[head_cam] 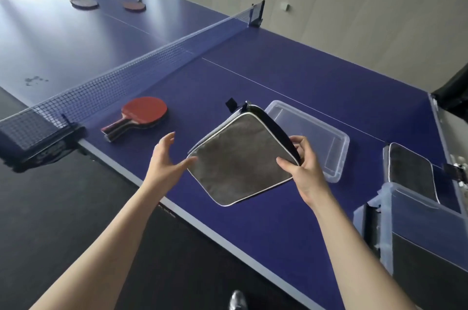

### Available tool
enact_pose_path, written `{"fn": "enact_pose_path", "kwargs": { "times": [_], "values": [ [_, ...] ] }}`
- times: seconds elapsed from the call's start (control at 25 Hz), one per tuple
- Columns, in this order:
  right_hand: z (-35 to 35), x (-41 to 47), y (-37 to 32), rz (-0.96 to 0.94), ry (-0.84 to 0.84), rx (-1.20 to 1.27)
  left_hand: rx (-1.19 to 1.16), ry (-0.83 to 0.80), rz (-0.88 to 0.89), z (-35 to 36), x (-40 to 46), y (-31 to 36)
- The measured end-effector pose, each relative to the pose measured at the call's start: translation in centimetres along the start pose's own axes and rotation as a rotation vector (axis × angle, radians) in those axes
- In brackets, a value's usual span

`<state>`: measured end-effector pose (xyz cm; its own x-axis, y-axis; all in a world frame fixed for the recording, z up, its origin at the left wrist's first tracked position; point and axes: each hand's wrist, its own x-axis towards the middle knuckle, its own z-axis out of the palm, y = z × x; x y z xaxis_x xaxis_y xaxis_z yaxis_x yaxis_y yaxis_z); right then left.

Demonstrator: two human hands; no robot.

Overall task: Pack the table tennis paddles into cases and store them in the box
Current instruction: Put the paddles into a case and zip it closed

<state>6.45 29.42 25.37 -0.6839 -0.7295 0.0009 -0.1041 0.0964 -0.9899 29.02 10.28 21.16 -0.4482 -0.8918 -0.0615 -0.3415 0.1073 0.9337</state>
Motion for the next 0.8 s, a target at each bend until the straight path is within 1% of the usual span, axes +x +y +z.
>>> {"fn": "enact_pose_path", "kwargs": {
  "times": [0.08,0.2,0.28,0.4,0.48,0.56,0.6,0.8],
  "values": [
    [0.9,0.8,-0.4,-0.041,-0.055,-0.056,0.122,-0.095,0.160,0.2,2.2,2.0],
    [2.1,2.6,-0.8,-0.070,-0.139,-0.052,0.271,-0.217,0.281,1.2,5.5,4.3],
    [2.6,4.5,-1.0,-0.073,-0.178,-0.017,0.238,-0.267,0.303,1.7,7.4,5.1],
    [2.1,7.7,-1.2,-0.037,-0.236,-0.040,0.196,-0.277,0.315,2.4,10.4,5.5],
    [1.8,9.7,-1.7,-0.020,-0.234,-0.114,0.211,-0.268,0.324,2.9,11.8,5.6],
    [2.2,12.3,-3.0,-0.066,-0.171,-0.170,0.260,-0.251,0.338,3.6,13.3,6.0],
    [2.7,13.6,-3.9,-0.101,-0.165,-0.202,0.282,-0.255,0.356,3.9,14.0,6.2],
    [5.3,18.6,-6.8,-0.168,-0.263,-0.464,0.355,-0.355,0.473,5.3,17.3,6.8]
  ]
}}
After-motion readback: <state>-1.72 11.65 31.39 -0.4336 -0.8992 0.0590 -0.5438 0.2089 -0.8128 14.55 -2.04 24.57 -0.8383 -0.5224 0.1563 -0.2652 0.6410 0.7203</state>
